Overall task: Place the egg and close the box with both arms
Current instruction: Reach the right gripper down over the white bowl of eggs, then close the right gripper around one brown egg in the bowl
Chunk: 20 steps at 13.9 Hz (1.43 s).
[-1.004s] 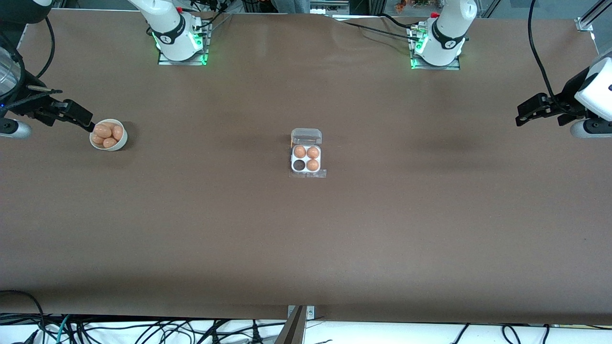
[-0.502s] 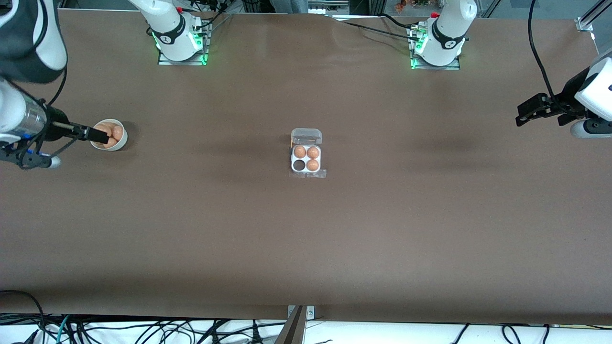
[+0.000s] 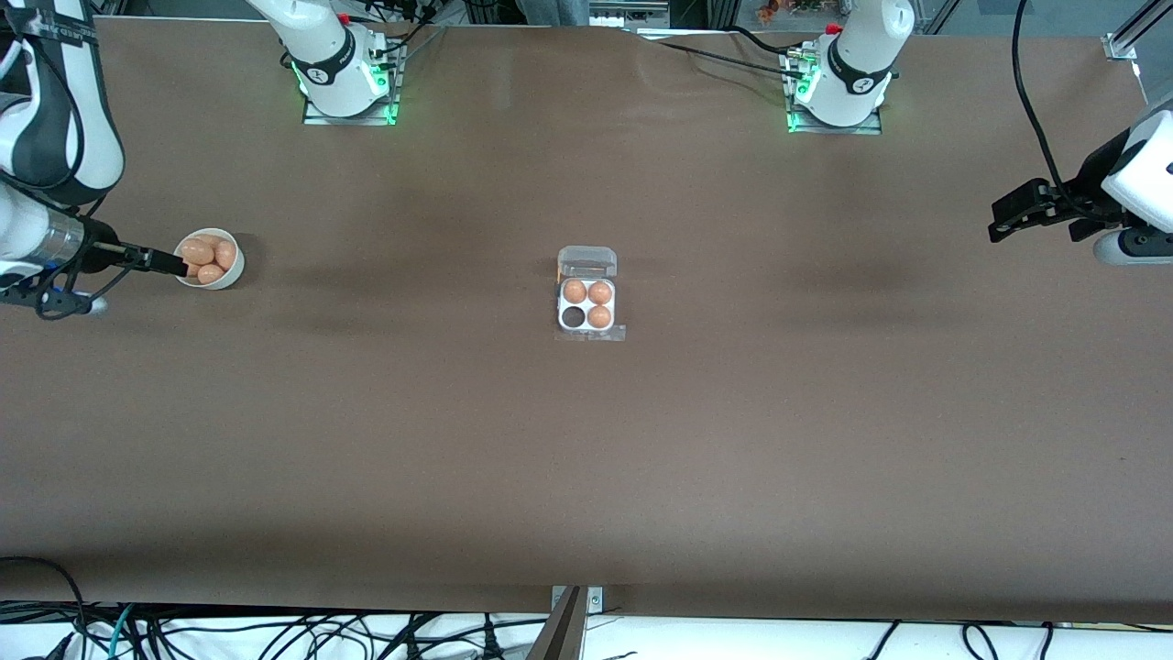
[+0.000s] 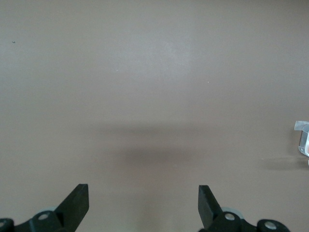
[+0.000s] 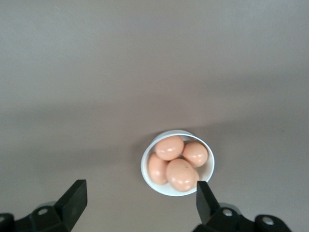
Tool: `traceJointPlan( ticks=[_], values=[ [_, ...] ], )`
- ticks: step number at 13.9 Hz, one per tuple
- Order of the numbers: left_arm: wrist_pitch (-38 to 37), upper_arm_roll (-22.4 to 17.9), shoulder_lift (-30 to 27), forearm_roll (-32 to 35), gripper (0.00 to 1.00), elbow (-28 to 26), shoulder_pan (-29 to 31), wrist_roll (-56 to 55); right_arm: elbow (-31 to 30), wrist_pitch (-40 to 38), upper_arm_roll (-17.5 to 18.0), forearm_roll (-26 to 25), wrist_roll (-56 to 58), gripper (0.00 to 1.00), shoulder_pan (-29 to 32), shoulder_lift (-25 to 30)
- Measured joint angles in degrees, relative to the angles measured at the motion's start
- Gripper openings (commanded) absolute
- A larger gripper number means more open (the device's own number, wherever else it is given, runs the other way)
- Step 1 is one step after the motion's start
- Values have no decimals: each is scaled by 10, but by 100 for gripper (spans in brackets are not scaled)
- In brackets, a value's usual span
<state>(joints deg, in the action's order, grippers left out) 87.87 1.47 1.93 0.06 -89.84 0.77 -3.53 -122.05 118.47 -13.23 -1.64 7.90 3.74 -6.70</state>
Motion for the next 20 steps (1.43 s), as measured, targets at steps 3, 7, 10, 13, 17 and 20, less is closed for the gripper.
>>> traceJointPlan(
  ticks=[3, 7, 10, 13, 17, 20],
  values=[
    [0, 0, 0, 0, 100, 0, 0, 0, -77, 91, -26, 0, 45, 100, 0, 4],
    [0, 0, 0, 0, 100, 0, 0, 0, -132, 161, -53, 0, 120, 100, 0, 4],
    [0, 0, 0, 0, 100, 0, 0, 0, -162, 216, -77, 1, 160, 100, 0, -3],
    [0, 0, 0, 0, 100, 0, 0, 0, -176, 227, -78, 1, 164, 100, -1, -6],
    [0, 0, 0, 0, 100, 0, 0, 0, -181, 228, -78, 2, 165, 100, -1, -7],
    [0, 0, 0, 0, 100, 0, 0, 0, -181, 228, -78, 15, 166, 94, -1, -14]
  ],
)
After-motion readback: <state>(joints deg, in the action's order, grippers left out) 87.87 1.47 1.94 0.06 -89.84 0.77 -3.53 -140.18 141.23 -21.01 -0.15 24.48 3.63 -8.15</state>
